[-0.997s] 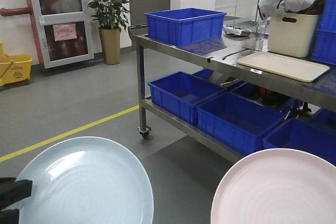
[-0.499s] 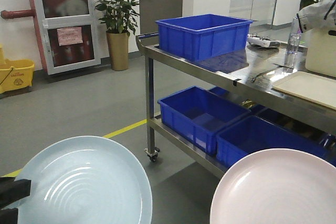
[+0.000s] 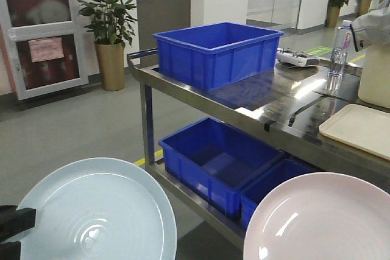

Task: Grab plate from conveyor and place on tray
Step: 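Hold both plates while the base drives up to the cream tray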

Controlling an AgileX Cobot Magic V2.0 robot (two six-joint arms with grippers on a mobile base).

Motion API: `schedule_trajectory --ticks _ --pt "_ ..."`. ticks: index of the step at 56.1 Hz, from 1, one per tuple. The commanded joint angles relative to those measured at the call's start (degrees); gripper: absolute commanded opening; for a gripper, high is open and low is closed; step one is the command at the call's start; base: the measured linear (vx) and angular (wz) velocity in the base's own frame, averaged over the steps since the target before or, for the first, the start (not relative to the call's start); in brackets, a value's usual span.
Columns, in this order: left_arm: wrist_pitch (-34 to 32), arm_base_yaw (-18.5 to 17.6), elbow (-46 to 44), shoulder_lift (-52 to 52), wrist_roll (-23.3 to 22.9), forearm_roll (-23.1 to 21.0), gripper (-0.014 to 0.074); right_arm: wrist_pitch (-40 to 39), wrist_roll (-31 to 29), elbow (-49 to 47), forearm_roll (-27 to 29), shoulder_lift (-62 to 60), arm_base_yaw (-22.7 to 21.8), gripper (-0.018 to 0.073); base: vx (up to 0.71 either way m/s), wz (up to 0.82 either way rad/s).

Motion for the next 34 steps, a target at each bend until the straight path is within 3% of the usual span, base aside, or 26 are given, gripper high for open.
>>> schedule_trajectory --ticks 1,34 --pt "-4.64 -0.19 -1.80 -0.62 -0.21 -0.94 0.0003 -4.20 -0.18 -1.63 0.23 -0.04 -0.32 -0.0009 0.52 -0.28" --pt "-4.70 -0.19 -1.80 -0.62 -0.21 -0.94 0.0003 -4.20 -0.18 -1.63 0.23 -0.04 -0.32 -0.0009 0.47 -0.38"
